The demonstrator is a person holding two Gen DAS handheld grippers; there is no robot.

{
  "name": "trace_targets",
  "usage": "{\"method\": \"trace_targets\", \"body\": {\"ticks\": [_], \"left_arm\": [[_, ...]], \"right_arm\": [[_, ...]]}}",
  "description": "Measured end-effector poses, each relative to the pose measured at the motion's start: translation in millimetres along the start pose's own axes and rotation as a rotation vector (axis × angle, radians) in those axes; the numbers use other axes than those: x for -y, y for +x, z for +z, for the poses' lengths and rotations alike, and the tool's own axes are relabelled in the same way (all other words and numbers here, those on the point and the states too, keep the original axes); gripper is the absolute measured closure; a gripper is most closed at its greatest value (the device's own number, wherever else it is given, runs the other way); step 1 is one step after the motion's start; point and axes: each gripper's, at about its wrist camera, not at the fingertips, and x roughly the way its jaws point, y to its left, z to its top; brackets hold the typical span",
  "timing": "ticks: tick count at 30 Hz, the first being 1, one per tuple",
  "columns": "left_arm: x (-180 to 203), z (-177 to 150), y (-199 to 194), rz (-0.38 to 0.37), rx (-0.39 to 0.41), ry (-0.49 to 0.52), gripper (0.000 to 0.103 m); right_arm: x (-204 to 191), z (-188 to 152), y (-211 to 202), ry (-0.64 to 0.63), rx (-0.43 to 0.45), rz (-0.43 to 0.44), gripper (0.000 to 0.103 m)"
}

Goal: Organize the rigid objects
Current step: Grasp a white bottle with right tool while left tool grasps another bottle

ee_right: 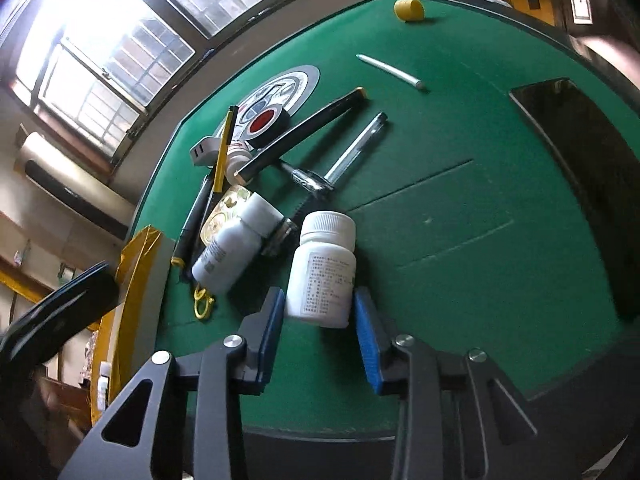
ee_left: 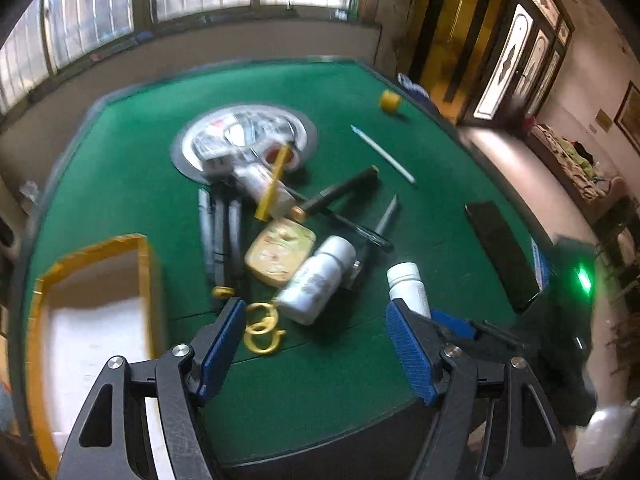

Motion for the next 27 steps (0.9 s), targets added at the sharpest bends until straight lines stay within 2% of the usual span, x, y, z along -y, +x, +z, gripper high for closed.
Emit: {"method": "trace_targets", "body": {"ticks": [2, 6, 7, 9, 11, 16, 18, 21, 23, 24, 25, 27], "left_arm": [[6, 4, 16, 0.012, -0.024, 0.009, 0.027], [16, 4, 42, 0.138, -0.092, 0.05, 0.029], [14, -1, 41, 0.133, -0.083, 0.019, 0.029], [12, -7, 42, 0.053, -0.069, -0.024, 0.031], [9, -10, 43, -0.026, -0.067, -0.023, 0.032], [-8, -7, 34, -0.086, -0.033, -0.033, 0.032], [-10, -2, 31, -0.09, -0.014, 0.003, 0.032], [-8, 6, 32, -0.036, 0.019, 0.108, 0.032], [-12, 11, 30, -0.008, 0.012, 0.079, 0.032], [-13, 11, 28, -0.03, 0.01, 0.06, 0.032], [-9, 8, 26, -0.044, 0.005, 0.065, 0.032], [-2, 4, 28, -0.008, 0.004, 0.088, 0.031]], "right_arm": [[3, -1, -2, -0.005, 0.006, 0.014, 0.069], [7, -1, -3, -0.003, 0.002, 0.052, 0.069], [8, 0, -3, 0.001, -0.001, 0.061, 0.069], [10, 0, -3, 0.002, -0.006, 0.077, 0.069], [12, 1, -3, 0.004, -0.01, 0.091, 0.068], [11, -1, -4, -0.012, -0.007, 0.098, 0.068], [9, -1, -3, -0.012, 0.002, 0.089, 0.068], [6, -3, -3, -0.016, 0.004, 0.084, 0.068], [5, -3, -2, -0.015, 0.005, 0.084, 0.068], [4, -2, -1, -0.016, 0.004, 0.083, 0.068], [3, -2, 0, -0.018, 0.001, 0.083, 0.068], [2, -1, 1, -0.021, -0.005, 0.086, 0.068]]}}
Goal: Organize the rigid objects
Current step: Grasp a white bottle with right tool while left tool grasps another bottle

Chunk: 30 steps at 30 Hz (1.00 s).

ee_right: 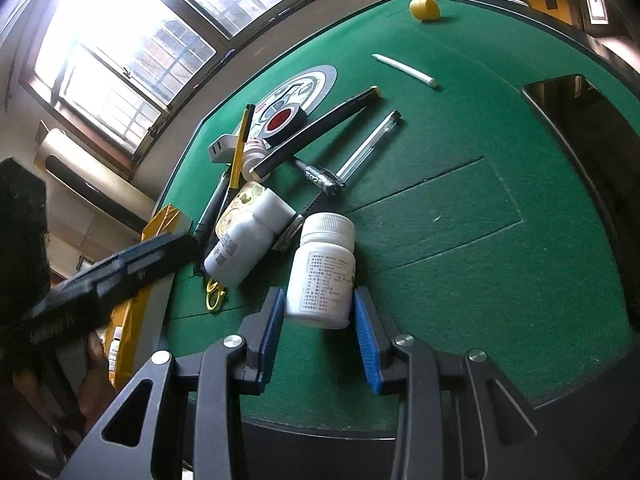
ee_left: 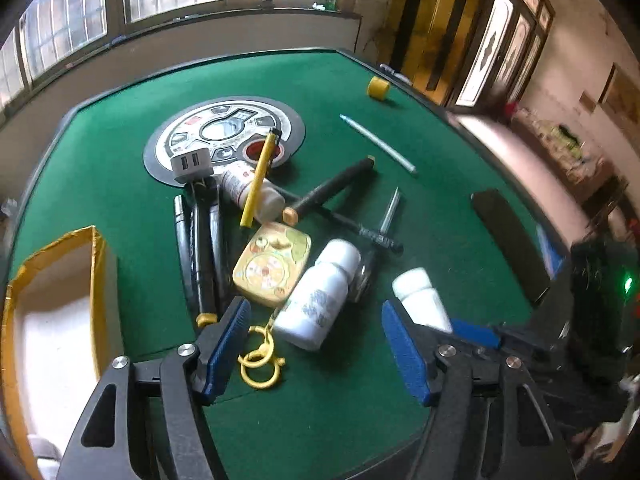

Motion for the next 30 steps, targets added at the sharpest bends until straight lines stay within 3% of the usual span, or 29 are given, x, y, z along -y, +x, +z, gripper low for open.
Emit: {"method": "trace_targets", "body": {"ticks": [5, 7, 9, 11, 15, 20, 25, 30], "left_arm": [[4, 6, 17, 0.013, 0.001, -0.037, 0.032], [8, 8, 26, 0.02, -0.011, -0.02, 0.039], [10, 7, 36, 0.026, -0.047, -0.01, 0.058], [12, 5, 39, 0.054, -0.053, 0.0, 0.066], [15, -1, 37, 0.035, -0.073, -0.009, 0.066], [17, 2, 53, 0.072, -0.104, -0.034, 0.066], [10, -5, 51, 0.037, -0.105, -0.094, 0.067], [2, -34, 33, -0.008, -0.144, -0.165, 0.067]], "right_arm": [[0, 2, 1, -0.022, -0.011, -0.014, 0.068], [1, 1, -2, -0.023, -0.011, -0.023, 0.068], [4, 2, -3, -0.017, -0.012, -0.02, 0.068], [7, 3, -3, -0.011, -0.016, -0.01, 0.068], [8, 3, -2, -0.012, -0.019, 0.001, 0.068], [6, 8, -2, -0.012, -0.029, 0.006, 0.066], [1, 13, -3, -0.006, -0.026, -0.003, 0.061], [-7, 12, 6, -0.029, -0.034, -0.037, 0.061]]}}
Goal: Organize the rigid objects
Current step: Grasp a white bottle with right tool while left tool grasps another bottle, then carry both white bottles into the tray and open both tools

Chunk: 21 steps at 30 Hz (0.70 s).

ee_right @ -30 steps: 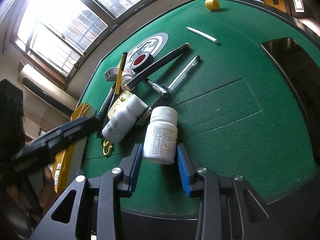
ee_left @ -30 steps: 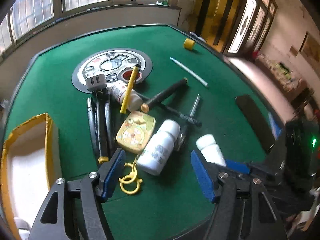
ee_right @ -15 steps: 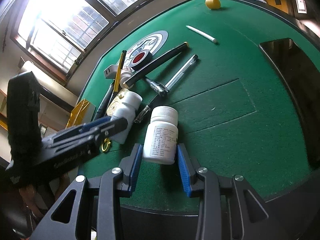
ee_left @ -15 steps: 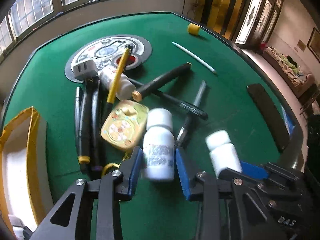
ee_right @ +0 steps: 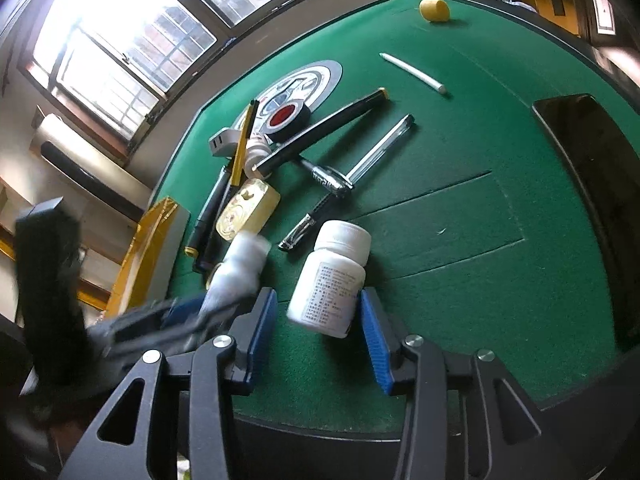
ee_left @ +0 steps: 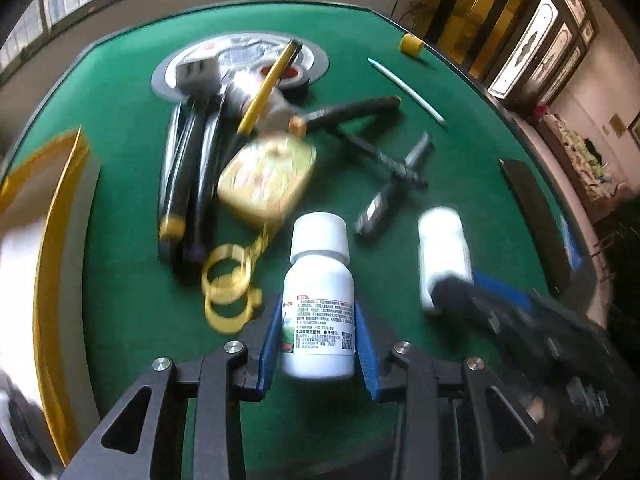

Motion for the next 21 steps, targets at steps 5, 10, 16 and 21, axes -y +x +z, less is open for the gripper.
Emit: {"method": "trace_targets", "body": {"ticks": [5, 10, 16, 21], "left_arm": [[-2, 2, 1, 0.011, 0.038, -0.01, 0.066], [-2, 2, 1, 0.017, 0.073, -0.023, 0.067], [-14, -12, -12, -0.075, 0.086, -0.104, 0.068], [-22, -19, -29, -0.104, 0.122, -0.142, 0.068]], "right_arm": [[-4, -5, 4, -0.008, 0.0, -0.022, 0.065], [-5, -17, -2, -0.016, -0.014, -0.029, 0.066], [-14, -20, -8, -0.058, -0.02, -0.021, 0.062], [-18, -12, -4, -0.018, -0.022, -0.025, 0.05]]}}
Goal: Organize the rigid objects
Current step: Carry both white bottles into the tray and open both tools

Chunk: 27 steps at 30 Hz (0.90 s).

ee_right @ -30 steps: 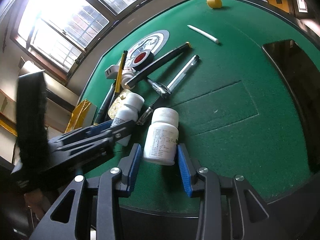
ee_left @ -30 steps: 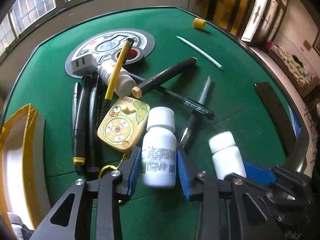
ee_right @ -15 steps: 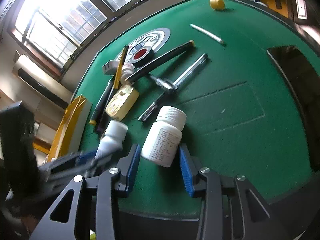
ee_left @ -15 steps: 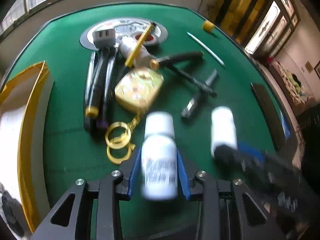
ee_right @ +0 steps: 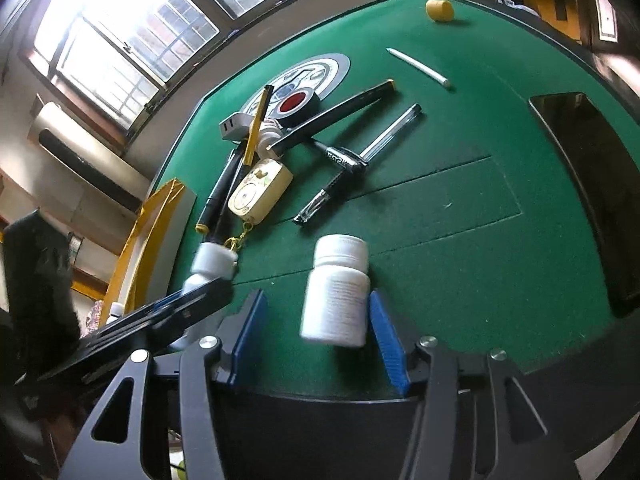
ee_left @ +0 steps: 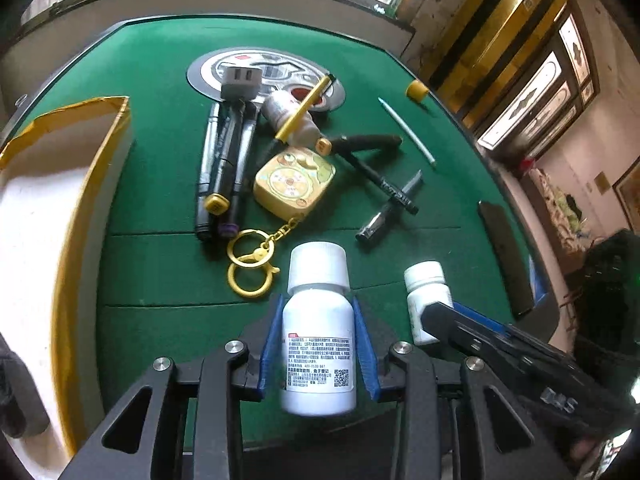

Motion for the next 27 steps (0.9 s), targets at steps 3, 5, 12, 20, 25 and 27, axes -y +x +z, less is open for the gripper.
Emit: {"method": "trace_targets", "body": {"ticks": [3, 5, 12, 20, 25, 27], "left_arm": [[-2, -3, -6, -0.026, -0.003, -0.016, 0.068], [-3, -5, -10, -0.029, 0.001, -0.02, 0.068], [-18, -8, -34, -0.047, 0.0, -0.085, 0.068], [-61, -2, -102, -0.092, 0.082, -0.158, 0.068], [-119, 8, -138, -0.01, 0.162, -0.252, 0.068], [-138, 11, -140, 0.027, 0.173, -0.282, 0.068]], "right_arm": [[1, 1, 8, 0.013, -0.008, -0.027, 0.054], [-1, 0, 7, -0.008, 0.004, -0.075, 0.069], [-17, -6, -2, -0.033, 0.021, -0.019, 0.069], [-105, -7, -17, -0.21, 0.052, 0.186, 0.069], [-162, -6, 4, -0.309, -0.003, 0.259, 0.069], [-184, -10, 16, -0.348, -0.023, 0.27, 0.069]]}}
